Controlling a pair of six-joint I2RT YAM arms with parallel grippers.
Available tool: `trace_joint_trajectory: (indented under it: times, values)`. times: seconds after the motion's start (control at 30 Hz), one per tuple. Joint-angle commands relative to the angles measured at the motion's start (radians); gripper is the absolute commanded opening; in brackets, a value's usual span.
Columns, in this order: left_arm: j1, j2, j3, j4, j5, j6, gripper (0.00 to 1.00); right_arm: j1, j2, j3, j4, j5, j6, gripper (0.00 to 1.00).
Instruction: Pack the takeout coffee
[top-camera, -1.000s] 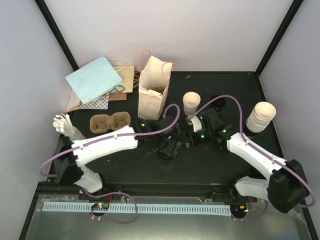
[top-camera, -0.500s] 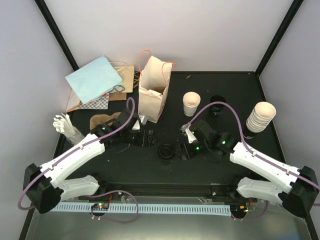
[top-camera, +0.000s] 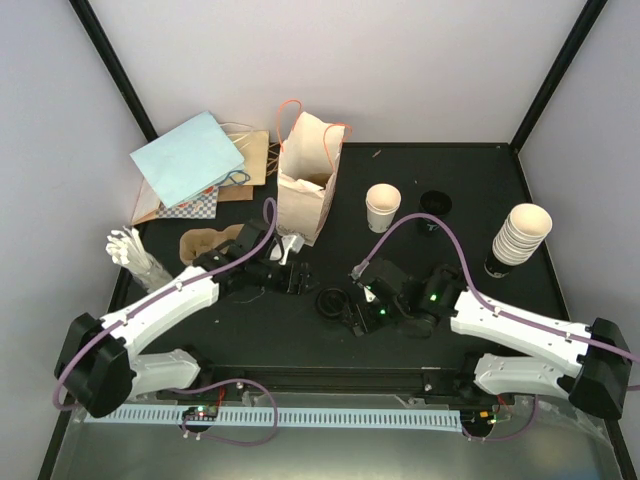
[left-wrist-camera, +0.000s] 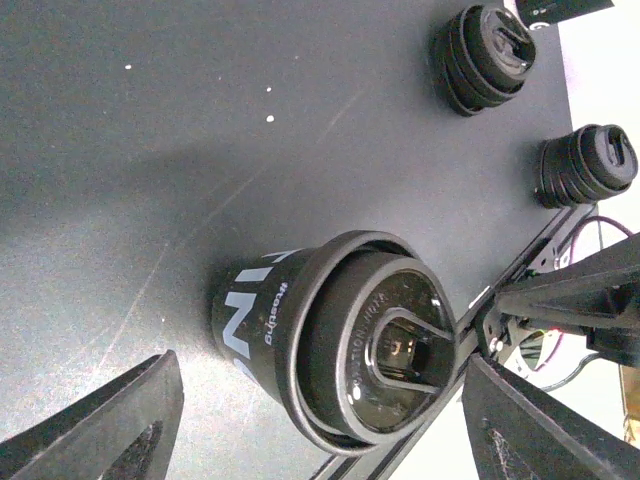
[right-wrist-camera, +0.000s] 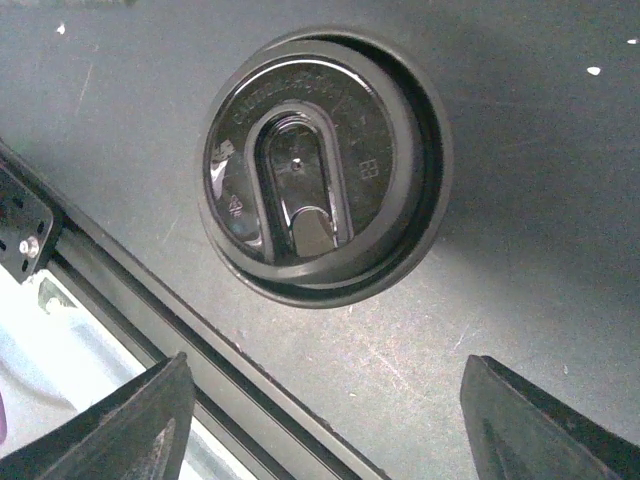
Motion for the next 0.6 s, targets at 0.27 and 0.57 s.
trace_joint_trajectory:
  times: [0.27,0.57]
  values:
    - [0.009,0.079,-0.061,0.200,0.102,-0.009,0.61,0.008,0.054,0.003,0.038,0.076,0.037,0.53]
    - [0.010,0.090,-0.084,0.257,0.130,-0.024,0.61,0.006,0.092,-0.005,0.070,0.114,0.069,0.33]
